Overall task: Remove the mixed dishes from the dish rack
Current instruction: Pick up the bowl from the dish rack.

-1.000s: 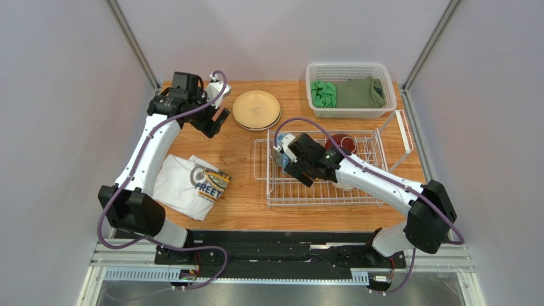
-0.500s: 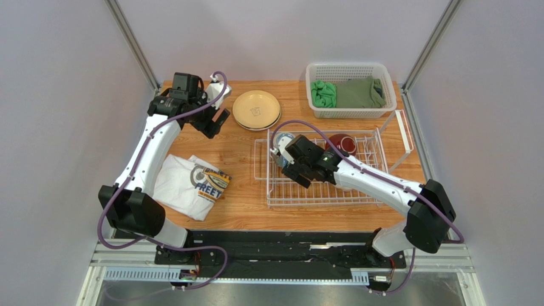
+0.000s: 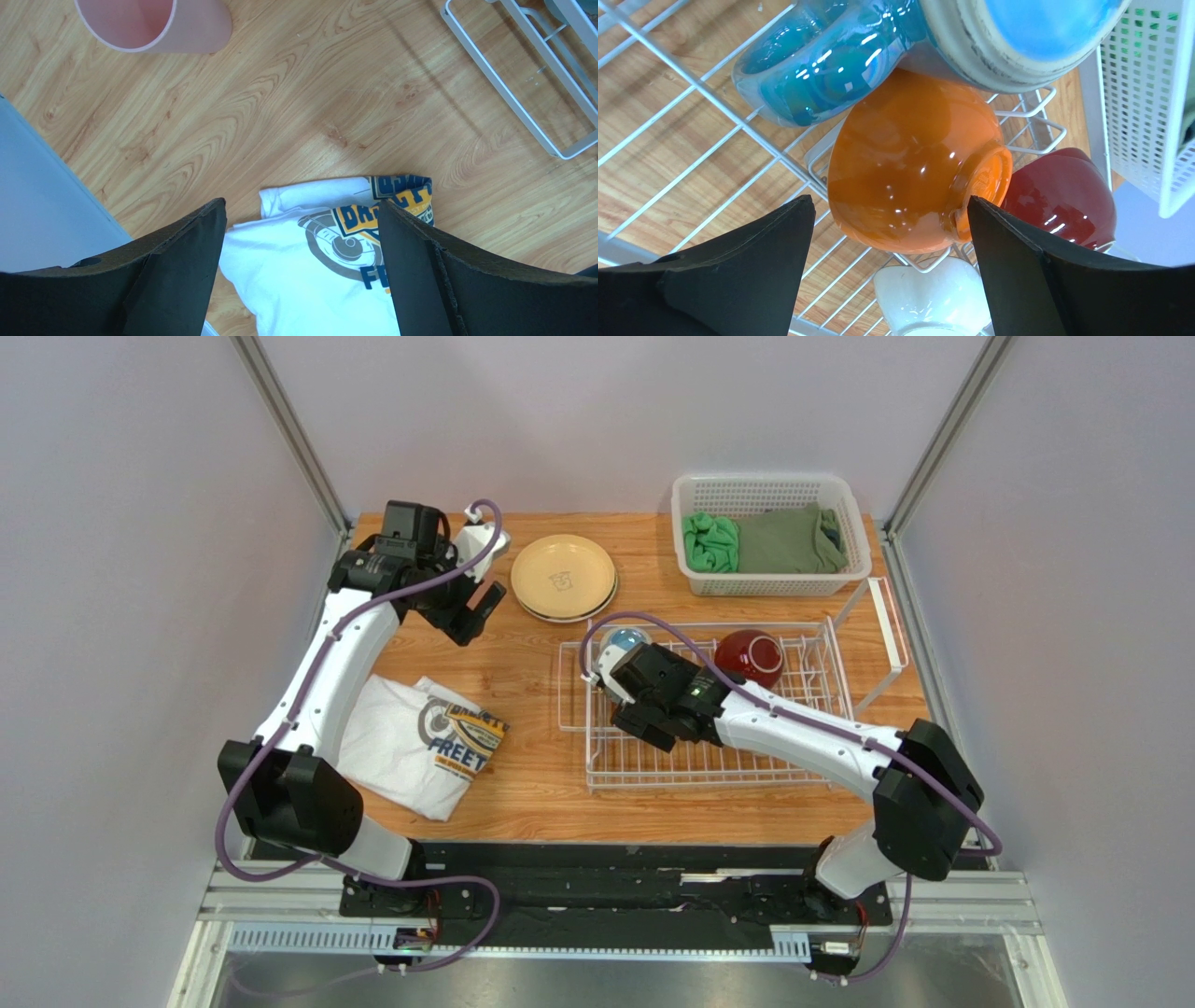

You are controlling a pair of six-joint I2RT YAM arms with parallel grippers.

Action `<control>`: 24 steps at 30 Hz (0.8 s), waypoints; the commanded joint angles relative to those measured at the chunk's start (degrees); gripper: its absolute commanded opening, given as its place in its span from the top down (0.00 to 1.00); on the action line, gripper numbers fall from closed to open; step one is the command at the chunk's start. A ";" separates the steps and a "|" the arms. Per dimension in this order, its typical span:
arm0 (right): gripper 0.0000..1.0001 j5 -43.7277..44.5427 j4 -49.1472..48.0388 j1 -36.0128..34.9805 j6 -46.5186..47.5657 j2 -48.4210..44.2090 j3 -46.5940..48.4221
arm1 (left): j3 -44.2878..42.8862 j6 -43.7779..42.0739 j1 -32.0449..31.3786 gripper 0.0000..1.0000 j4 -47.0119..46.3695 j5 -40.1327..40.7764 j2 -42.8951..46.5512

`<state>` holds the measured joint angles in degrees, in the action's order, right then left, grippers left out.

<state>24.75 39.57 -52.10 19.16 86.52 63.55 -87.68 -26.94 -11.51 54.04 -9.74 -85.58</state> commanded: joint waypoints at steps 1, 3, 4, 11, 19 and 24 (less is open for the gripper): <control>0.13 5.56 -3.80 -1.25 1.15 1.19 -0.88 | 0.58 -1.27 -0.09 0.12 -1.74 0.07 2.79; 0.13 6.88 -4.15 -1.52 1.15 1.46 -1.06 | 0.93 -1.28 -0.09 0.12 -1.92 0.24 2.96; 0.13 7.15 -4.41 -1.69 1.23 1.72 -1.15 | 1.02 -1.36 -0.18 0.12 -2.01 0.25 2.88; 0.13 10.84 -6.61 -1.96 1.67 2.34 -1.85 | 1.63 -1.28 -0.18 0.12 -2.45 0.16 3.23; 0.13 13.39 -7.93 -2.83 1.85 3.21 -2.64 | 2.51 -1.45 -0.18 0.12 -3.06 0.16 3.49; 0.15 15.59 -8.90 -3.27 2.29 3.83 -2.90 | 2.78 -1.36 -0.09 0.12 -3.33 0.07 3.58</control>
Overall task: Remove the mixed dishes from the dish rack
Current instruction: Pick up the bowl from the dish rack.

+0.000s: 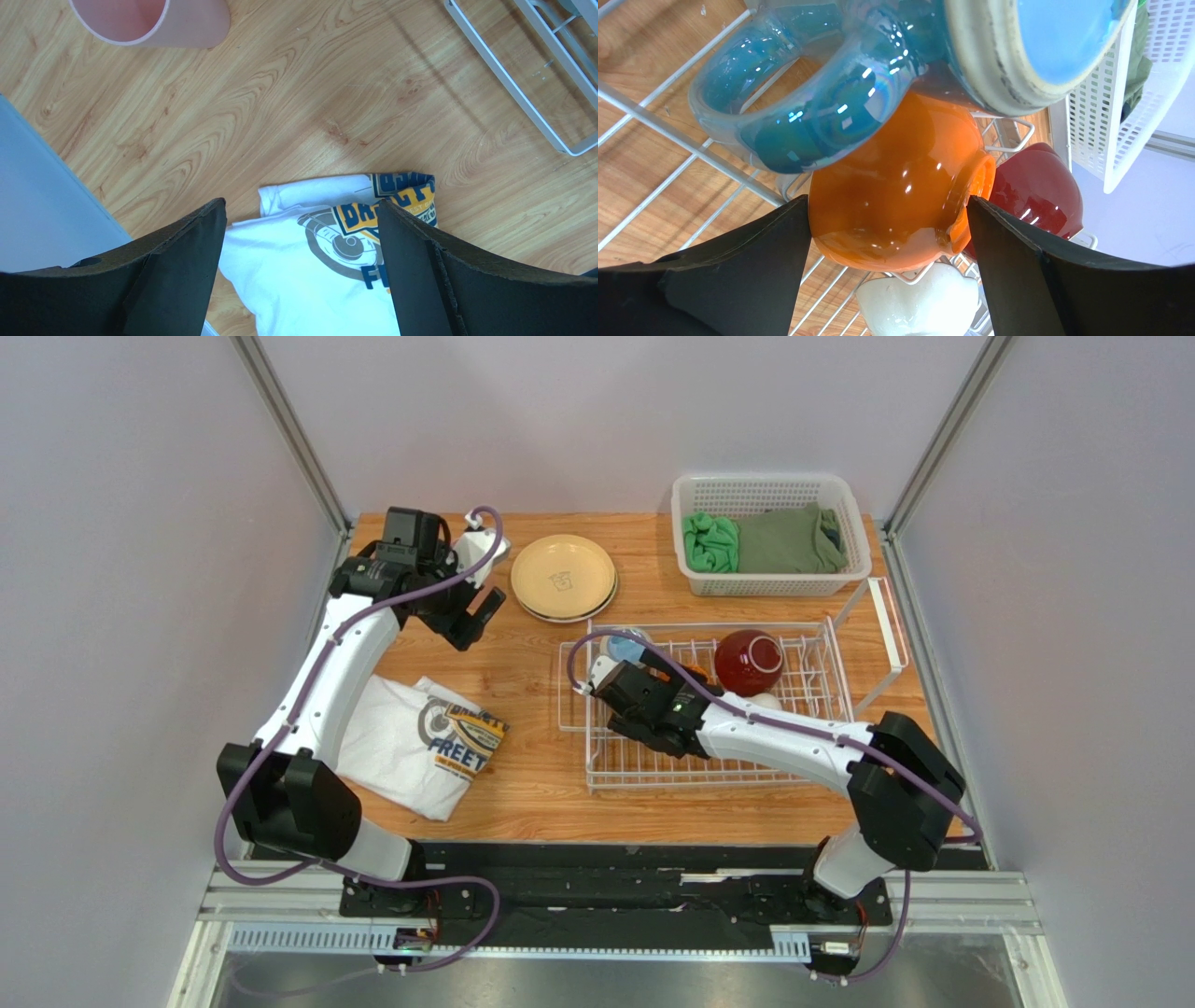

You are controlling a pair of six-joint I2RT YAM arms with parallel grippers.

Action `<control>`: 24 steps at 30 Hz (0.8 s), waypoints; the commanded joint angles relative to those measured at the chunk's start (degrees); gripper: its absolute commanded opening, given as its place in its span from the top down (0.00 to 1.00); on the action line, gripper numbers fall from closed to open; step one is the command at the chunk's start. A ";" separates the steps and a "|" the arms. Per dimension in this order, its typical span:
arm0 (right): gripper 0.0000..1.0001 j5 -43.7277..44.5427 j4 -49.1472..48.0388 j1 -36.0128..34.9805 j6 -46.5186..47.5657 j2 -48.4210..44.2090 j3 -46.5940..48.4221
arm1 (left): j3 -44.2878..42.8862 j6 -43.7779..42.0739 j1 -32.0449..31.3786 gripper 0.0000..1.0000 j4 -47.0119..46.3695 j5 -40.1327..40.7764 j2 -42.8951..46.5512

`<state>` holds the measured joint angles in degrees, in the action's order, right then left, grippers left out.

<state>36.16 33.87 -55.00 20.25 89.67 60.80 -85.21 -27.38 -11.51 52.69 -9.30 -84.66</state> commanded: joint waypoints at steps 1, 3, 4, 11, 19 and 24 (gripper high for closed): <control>0.15 4.44 -3.28 -0.37 1.37 0.68 -0.15 | 0.48 -1.01 -0.09 0.12 -2.06 -0.37 2.66; 0.16 5.23 -3.37 -0.37 1.46 0.86 -0.06 | 0.66 -1.10 -0.18 0.12 -2.15 -0.28 2.66; 0.17 5.50 -3.46 -0.37 1.55 0.86 -0.06 | 0.66 -1.10 -0.09 0.12 -2.15 -0.28 2.75; 0.26 6.11 -2.58 -0.46 1.72 0.33 0.73 | 0.39 -1.10 -0.09 0.12 -1.98 -0.28 2.84; 0.43 6.11 -1.09 -0.46 1.63 0.33 1.87 | 0.13 -1.10 -0.09 0.12 -1.80 -0.10 3.01; 0.49 6.90 -0.47 -0.45 2.16 -0.19 3.27 | -0.04 -1.19 -0.09 0.12 -1.71 -0.10 2.84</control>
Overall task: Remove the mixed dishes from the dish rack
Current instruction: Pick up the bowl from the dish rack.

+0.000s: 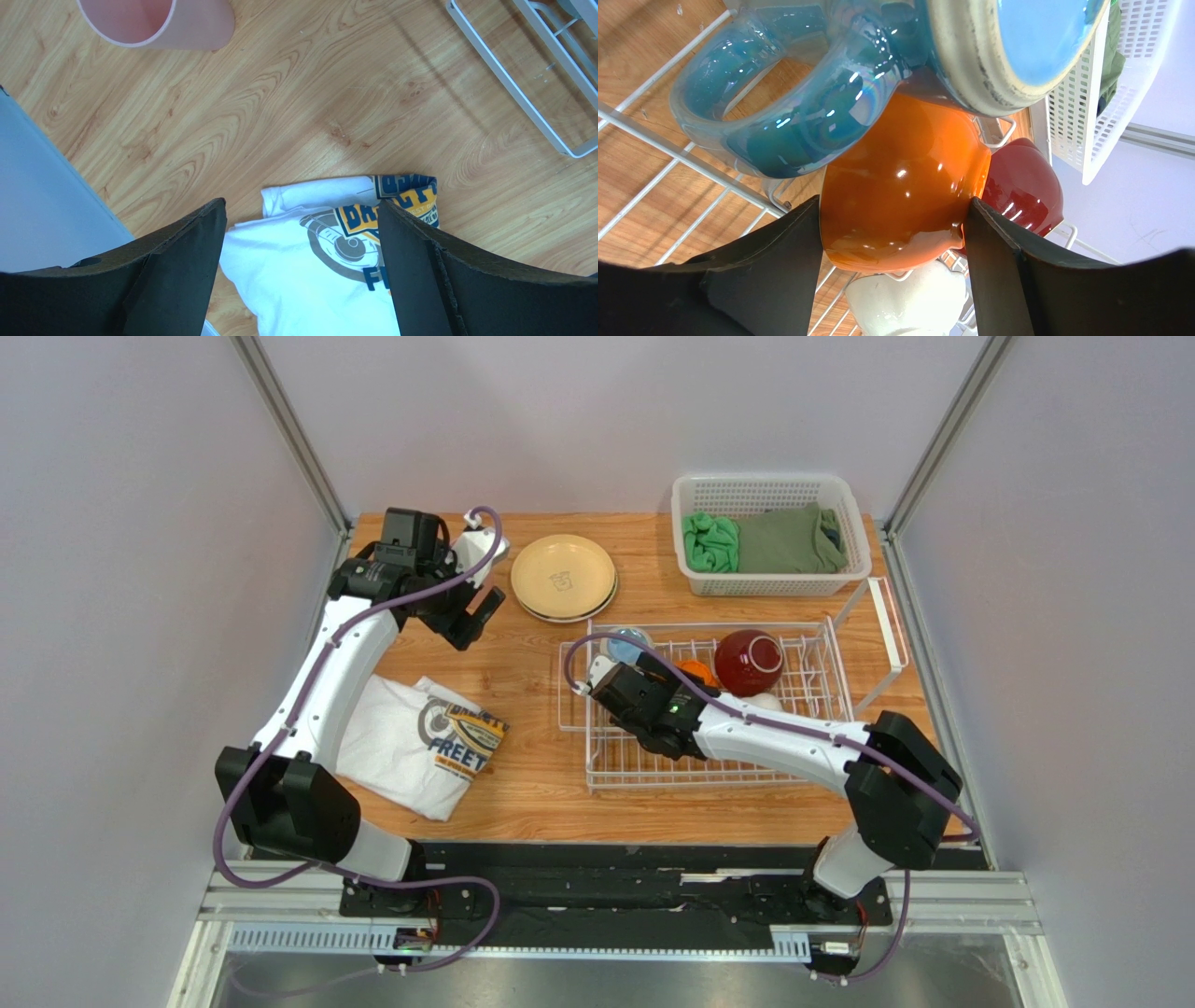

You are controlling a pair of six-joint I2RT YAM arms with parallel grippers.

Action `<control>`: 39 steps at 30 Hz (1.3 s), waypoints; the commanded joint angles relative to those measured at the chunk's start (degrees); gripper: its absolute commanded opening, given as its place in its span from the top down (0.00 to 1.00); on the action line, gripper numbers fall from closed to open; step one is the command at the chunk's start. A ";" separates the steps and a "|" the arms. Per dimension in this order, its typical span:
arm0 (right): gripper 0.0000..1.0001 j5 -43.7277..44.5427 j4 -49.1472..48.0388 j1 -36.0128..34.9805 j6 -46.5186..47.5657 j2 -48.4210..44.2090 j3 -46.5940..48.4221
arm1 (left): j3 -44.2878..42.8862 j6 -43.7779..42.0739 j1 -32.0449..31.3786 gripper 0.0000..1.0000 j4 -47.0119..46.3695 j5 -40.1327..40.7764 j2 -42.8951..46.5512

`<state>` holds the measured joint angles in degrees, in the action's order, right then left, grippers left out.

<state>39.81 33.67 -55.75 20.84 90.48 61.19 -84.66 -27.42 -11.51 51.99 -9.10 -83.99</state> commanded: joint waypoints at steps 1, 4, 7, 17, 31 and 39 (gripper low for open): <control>0.50 3.52 -0.10 0.37 1.75 -1.09 3.14 | -0.59 -1.06 -0.09 0.12 -1.10 -0.30 2.16; 0.54 3.96 0.52 0.38 2.10 -1.53 4.20 | -0.59 -0.97 -0.09 0.12 -1.19 -0.39 2.16; 0.57 4.75 1.05 0.29 2.36 -1.97 5.34 | -0.77 -0.88 -0.09 0.12 -1.19 -0.48 2.25; 0.63 3.70 4.38 0.38 2.10 -4.78 9.56 | -1.38 -0.62 -0.09 0.12 -1.27 -1.18 2.95; 0.64 -8.70 10.63 2.22 -0.89 -14.27 17.30 | -2.70 1.84 -0.09 0.12 -5.84 -13.12 7.87; 0.65 -20.55 13.09 7.49 -3.61 -19.19 22.57 | -0.51 7.20 -0.18 0.14 -14.78 -26.65 12.08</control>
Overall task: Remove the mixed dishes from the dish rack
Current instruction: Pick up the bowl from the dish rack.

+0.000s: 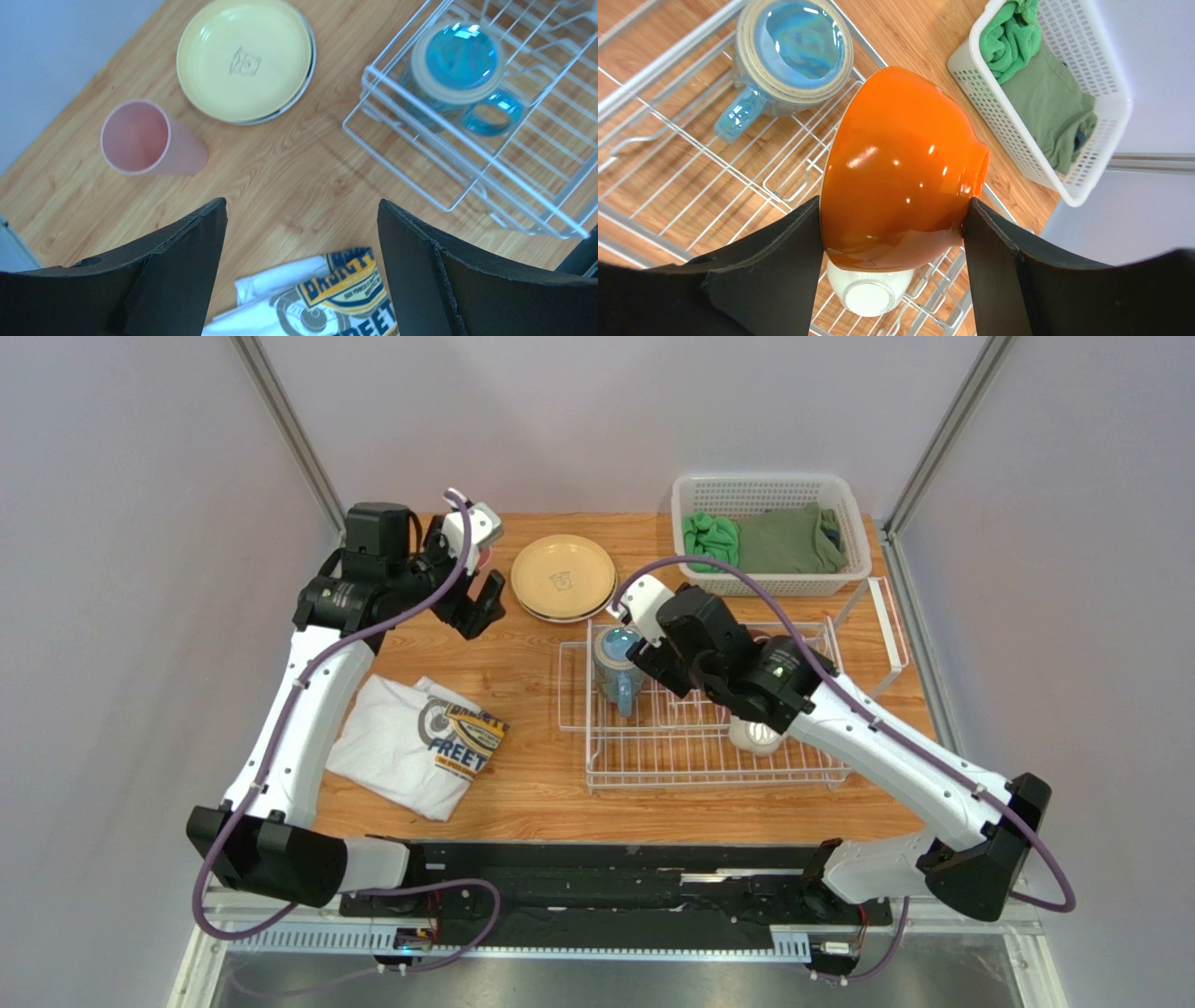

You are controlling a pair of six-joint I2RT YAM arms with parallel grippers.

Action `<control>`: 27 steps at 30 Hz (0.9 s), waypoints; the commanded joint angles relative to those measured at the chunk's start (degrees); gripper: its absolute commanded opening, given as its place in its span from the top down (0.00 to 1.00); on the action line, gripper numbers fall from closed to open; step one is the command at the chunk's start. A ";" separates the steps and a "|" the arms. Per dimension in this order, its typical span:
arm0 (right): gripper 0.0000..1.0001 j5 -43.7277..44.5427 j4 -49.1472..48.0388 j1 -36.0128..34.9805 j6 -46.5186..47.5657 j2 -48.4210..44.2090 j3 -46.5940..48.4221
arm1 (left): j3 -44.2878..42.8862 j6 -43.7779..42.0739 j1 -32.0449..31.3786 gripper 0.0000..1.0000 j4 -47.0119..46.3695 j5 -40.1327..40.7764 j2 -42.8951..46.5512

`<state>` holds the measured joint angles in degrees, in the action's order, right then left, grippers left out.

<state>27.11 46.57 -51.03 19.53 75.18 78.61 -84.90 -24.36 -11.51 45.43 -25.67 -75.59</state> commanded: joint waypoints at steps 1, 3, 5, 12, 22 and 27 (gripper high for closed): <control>0.65 -11.52 0.19 3.47 -2.65 -4.33 6.37 | 0.26 5.01 -0.18 0.14 -9.82 -11.58 4.13; 0.65 -15.05 0.19 5.14 -3.44 -5.56 7.43 | 1.93 8.00 -0.18 0.14 -14.72 -15.97 5.53; 0.65 -19.98 0.19 6.37 -3.97 -6.18 8.92 | 3.51 10.89 -0.53 0.14 -18.08 -19.57 6.33; 0.65 -34.92 1.07 7.87 -6.34 -7.41 11.04 | 8.52 12.76 -6.15 0.16 -29.24 -22.05 9.23; 0.66 -48.46 1.25 8.05 -7.49 -5.30 12.18 | 13.53 9.88 -17.83 0.16 -35.76 -18.81 11.17; 0.66 -50.31 1.51 8.31 -7.84 -4.87 13.06 | 15.99 6.70 -20.31 0.16 -35.41 -16.43 12.57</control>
<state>-19.09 50.68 -43.07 12.80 70.65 87.72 -70.08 -14.00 -30.52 13.41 -43.16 -65.25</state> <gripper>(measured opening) 0.683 0.843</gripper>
